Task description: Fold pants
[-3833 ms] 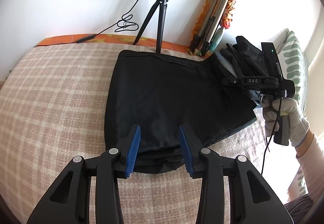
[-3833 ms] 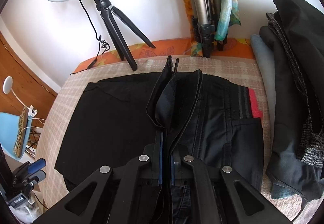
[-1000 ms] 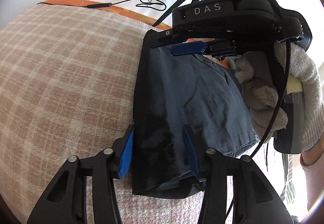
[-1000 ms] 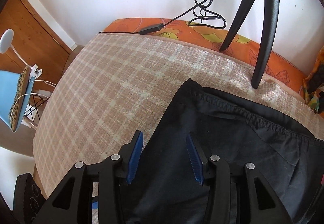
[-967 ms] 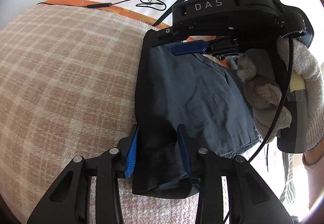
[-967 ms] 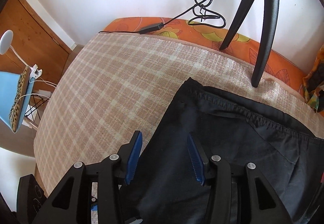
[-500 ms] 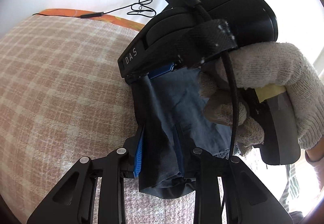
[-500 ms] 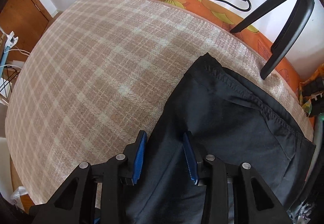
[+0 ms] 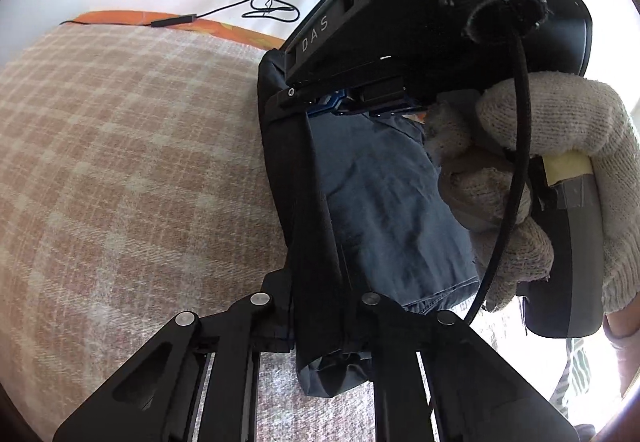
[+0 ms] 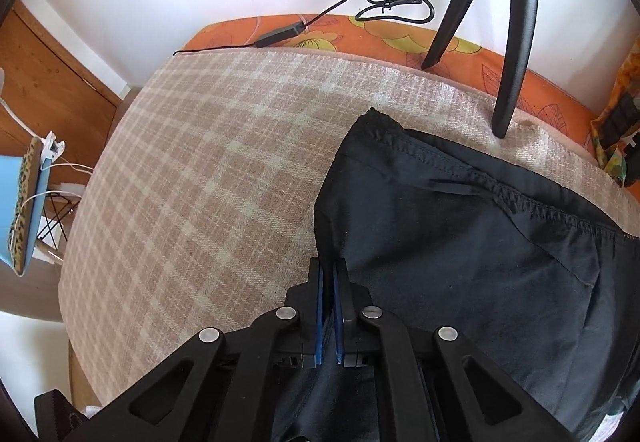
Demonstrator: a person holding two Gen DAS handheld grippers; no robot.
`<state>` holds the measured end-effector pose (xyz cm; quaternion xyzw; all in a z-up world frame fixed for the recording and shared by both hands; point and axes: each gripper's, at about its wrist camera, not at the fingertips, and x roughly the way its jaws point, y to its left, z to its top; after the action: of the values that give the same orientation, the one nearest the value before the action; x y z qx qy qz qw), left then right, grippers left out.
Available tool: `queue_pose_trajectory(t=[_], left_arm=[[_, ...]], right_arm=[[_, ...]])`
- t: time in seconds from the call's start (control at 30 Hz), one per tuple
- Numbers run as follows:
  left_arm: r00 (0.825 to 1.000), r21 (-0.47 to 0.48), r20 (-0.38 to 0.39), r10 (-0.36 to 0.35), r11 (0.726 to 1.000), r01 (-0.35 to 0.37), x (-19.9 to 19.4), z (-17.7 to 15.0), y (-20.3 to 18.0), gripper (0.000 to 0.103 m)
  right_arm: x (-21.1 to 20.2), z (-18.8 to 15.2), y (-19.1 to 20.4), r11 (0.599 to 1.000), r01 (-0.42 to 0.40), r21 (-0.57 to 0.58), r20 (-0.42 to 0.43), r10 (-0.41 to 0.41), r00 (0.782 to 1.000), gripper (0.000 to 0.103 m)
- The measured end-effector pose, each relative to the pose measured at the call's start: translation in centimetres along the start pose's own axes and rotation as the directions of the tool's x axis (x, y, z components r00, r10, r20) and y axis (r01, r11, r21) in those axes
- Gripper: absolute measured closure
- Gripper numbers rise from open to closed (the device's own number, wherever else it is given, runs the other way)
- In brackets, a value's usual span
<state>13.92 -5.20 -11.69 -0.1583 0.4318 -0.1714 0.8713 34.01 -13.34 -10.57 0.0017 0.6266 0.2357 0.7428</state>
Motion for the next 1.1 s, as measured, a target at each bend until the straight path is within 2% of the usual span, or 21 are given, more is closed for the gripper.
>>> queue_pose_trajectory(t=[0.2, 0.5, 0.77, 0.97, 1.1], left_arm=[[0.995, 0.081, 0.097, -0.027, 0.997, 0.019, -3.0, 1.0, -3.6, 0.095], [0.988, 0.232, 0.123, -0.094, 0.971, 0.064, -3.4, 2.2, -11.5, 0.096], [0.986, 0.305, 0.058, -0.155, 0.944, 0.130, 0.4, 1.8, -17.1, 0.097], [0.983, 0.361, -0.022, -0.183, 0.915, 0.178, 4.7, 0.7, -21.6, 0.097], [0.980, 0.368, -0.083, -0.182, 0.908, 0.200, 8.3, 0.1, -23.0, 0.097]], right_arm=[[-4.9, -0.1, -1.6, 0.994, -0.100, 0.048, 0.102, 0.095, 0.990, 0.102], [-11.8, -1.6, -7.1, 0.978, -0.174, 0.112, 0.246, 0.143, 0.959, 0.102], [-15.6, -4.9, -15.5, 0.970, -0.139, 0.201, 0.311, 0.072, 0.948, 0.103], [-16.6, -8.0, -22.4, 0.963, -0.037, 0.265, 0.294, -0.044, 0.955, 0.103], [-15.5, -9.2, -25.3, 0.959, 0.040, 0.282, 0.257, -0.116, 0.959, 0.103]])
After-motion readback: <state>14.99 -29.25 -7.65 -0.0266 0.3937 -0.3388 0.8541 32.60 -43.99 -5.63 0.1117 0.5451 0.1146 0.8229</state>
